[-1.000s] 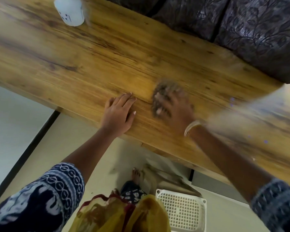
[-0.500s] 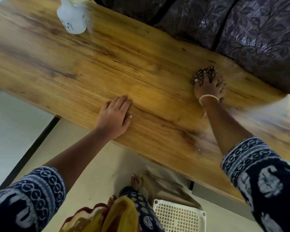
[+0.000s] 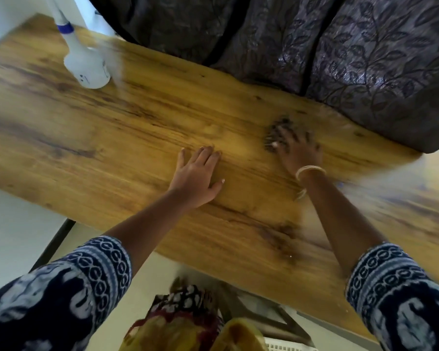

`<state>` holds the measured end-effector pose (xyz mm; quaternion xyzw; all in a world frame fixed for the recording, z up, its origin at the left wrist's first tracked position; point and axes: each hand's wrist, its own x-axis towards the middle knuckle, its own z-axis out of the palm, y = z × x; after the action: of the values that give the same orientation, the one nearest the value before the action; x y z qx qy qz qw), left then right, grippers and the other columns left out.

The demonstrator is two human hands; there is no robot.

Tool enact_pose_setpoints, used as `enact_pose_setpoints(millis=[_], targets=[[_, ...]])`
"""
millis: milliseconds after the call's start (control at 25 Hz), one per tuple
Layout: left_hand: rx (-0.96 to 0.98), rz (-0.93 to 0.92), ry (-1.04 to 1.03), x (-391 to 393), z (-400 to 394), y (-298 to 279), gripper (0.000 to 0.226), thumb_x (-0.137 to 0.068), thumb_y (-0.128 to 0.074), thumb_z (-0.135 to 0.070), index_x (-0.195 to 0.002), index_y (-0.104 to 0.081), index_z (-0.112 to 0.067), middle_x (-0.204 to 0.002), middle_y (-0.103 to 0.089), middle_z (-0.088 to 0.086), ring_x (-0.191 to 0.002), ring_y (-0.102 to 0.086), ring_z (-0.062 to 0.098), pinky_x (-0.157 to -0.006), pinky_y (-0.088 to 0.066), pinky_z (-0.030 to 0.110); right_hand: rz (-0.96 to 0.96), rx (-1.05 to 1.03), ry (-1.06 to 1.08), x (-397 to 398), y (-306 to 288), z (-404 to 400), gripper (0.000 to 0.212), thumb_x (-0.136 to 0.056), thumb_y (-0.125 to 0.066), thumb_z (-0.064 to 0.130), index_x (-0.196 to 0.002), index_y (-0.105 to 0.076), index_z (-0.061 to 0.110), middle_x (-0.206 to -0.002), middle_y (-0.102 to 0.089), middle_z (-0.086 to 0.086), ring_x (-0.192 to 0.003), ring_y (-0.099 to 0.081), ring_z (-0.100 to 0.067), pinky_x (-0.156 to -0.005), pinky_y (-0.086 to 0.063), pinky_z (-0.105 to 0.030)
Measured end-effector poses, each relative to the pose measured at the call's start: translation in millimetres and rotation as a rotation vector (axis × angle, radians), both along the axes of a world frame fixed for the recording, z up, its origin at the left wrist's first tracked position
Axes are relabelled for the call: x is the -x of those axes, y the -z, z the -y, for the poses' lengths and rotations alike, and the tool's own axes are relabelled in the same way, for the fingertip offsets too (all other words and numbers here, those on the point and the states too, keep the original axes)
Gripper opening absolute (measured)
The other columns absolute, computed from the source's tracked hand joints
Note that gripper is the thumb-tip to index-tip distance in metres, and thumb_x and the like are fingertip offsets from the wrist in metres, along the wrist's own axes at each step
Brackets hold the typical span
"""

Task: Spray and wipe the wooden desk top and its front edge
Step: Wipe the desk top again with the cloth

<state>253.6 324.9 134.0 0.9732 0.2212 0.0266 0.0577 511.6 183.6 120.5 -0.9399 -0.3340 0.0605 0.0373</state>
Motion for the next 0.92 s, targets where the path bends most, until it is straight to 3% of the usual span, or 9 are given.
enact_pose_setpoints(millis=[120,240,320,520,640,800,920], targets=[[0.001,-0.028,0.045,-24,-17,-6,0.073,-0.090,-0.045,-0.055,-0.150,-0.026,-0.018,-0.158,-0.023,0.006,-0.146,-0.022,0.024,-0.115,-0.011,0.059,-0.100,-0.029,0.500,-36,-4,37,0.060,-0.098,-0.029,0.061,-0.154,-0.017,0.043,-0.166,-0.008,-0.002,-0.150,-0.005,-0.039,-0.118,-0.011,-0.059],[0.008,-0.052,0.093,-49,-38,-11,0.077,-0.091,-0.044,-0.057,-0.151,-0.021,-0.017,-0.160,-0.017,0.005,-0.147,-0.018,0.024,-0.116,-0.010,0.058,-0.166,0.007,0.713,-28,-6,3,0.063,-0.099,-0.030,0.056,-0.156,-0.009,0.039,-0.166,0.001,-0.008,-0.149,0.003,-0.044,-0.118,-0.002,-0.061],[0.014,-0.105,0.098,-66,-53,-10,0.079,-0.091,-0.041,-0.060,-0.152,-0.016,-0.016,-0.161,-0.013,0.005,-0.148,-0.015,0.024,-0.115,-0.011,0.058,-0.163,0.000,0.633,-18,-6,-45,0.063,-0.098,-0.030,0.058,-0.156,-0.010,0.040,-0.166,0.000,-0.010,-0.149,0.001,-0.045,-0.118,-0.002,-0.062],[-0.026,-0.170,0.213,-76,-57,13,0.076,-0.091,-0.027,-0.063,-0.152,-0.011,-0.021,-0.162,-0.008,0.006,-0.149,-0.007,0.027,-0.114,-0.010,0.062,-0.140,0.022,-0.053,6,-13,-136,0.058,-0.098,-0.035,0.059,-0.152,-0.019,0.048,-0.165,-0.011,-0.002,-0.150,-0.004,-0.039,-0.120,-0.004,-0.057],[-0.019,-0.177,0.225,-75,-62,19,0.075,-0.092,-0.020,-0.063,-0.154,0.000,-0.025,-0.163,0.001,0.004,-0.150,-0.001,0.027,-0.113,-0.004,0.063,-0.075,-0.001,-0.120,-16,-5,-115,0.055,-0.098,-0.036,0.058,-0.150,-0.026,0.047,-0.163,-0.019,0.001,-0.149,-0.012,-0.034,-0.119,-0.010,-0.053],[-0.015,-0.263,0.261,-79,-66,16,0.076,-0.092,-0.013,-0.065,-0.153,0.011,-0.027,-0.162,0.015,0.004,-0.150,0.009,0.027,-0.113,0.001,0.064,-0.003,-0.020,0.343,-84,6,-20,0.057,-0.099,-0.033,0.055,-0.153,-0.022,0.041,-0.164,-0.017,-0.004,-0.149,-0.013,-0.038,-0.118,-0.013,-0.055],[-0.019,-0.292,0.247,-80,-64,15,0.076,-0.092,-0.013,-0.065,-0.153,0.013,-0.026,-0.161,0.018,0.004,-0.149,0.011,0.027,-0.113,0.002,0.064,-0.103,-0.012,0.717,-101,-4,16,0.061,-0.099,-0.032,0.053,-0.156,-0.015,0.038,-0.165,-0.009,-0.010,-0.149,-0.006,-0.041,-0.120,-0.008,-0.054]])
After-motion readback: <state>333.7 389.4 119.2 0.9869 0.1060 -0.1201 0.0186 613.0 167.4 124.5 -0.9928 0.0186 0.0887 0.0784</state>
